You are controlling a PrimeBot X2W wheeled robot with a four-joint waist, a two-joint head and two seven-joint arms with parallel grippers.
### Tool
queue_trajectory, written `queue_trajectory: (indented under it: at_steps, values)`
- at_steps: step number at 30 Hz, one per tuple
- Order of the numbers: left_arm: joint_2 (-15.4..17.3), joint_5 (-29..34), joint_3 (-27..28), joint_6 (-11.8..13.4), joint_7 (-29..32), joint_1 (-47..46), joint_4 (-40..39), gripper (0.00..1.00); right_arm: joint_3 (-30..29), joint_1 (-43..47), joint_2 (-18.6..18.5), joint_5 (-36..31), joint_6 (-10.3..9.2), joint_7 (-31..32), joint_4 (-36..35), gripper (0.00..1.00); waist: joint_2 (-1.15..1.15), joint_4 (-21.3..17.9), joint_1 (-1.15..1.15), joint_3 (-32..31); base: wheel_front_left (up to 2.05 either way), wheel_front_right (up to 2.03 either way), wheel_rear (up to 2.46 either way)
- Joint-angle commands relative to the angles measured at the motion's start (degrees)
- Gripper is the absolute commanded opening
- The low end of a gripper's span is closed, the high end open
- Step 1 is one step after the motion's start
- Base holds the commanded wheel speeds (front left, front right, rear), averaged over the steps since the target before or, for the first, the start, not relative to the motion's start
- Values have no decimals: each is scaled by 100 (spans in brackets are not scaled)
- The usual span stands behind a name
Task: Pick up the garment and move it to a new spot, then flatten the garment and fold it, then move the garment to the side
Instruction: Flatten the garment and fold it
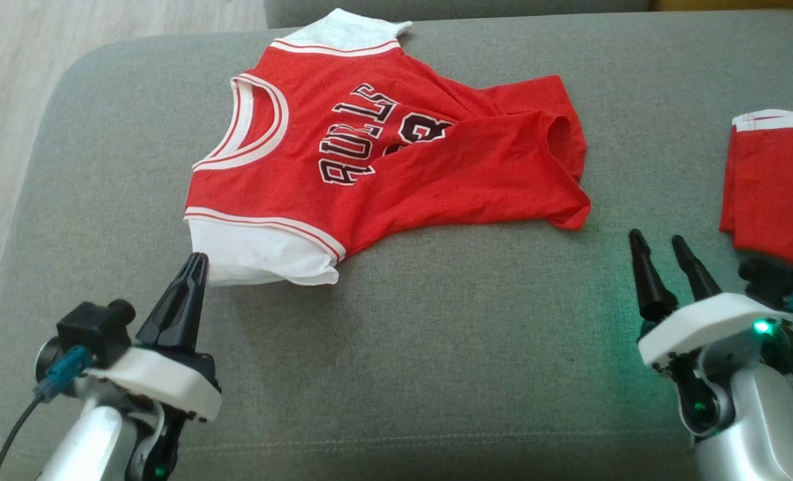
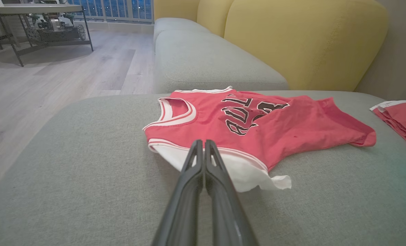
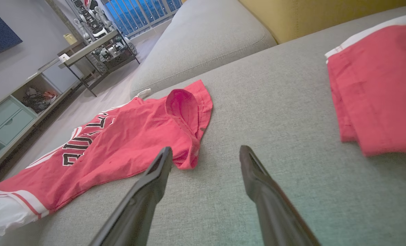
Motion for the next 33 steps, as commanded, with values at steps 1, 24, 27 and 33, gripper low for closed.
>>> queue_trajectory:
  at_steps: [1, 24, 27, 33]
  values:
    - [83, -36, 293, 48, -86, -267, -126, 0, 59, -83, -13, -43, -1, -29, -291, 100, 0, -2, 0, 19, 0, 0, 0]
    - [-296, 84, 245, -166, -206, -754, 191, 0, 326, -1587, -3, 19, -1, -470, 1814, 100, 0, 331, 0, 454, 0, 0, 0]
    - [-322, 99, 249, -201, -209, -814, 230, 0, 346, -1743, -3, -12, -1, -557, 2060, 100, 0, 356, 0, 500, 0, 0, 0]
    - [-361, 136, 270, -268, -211, -910, 284, 0, 366, -2017, -3, -14, -1, -724, 2488, 100, 0, 396, 0, 588, 0, 0, 0]
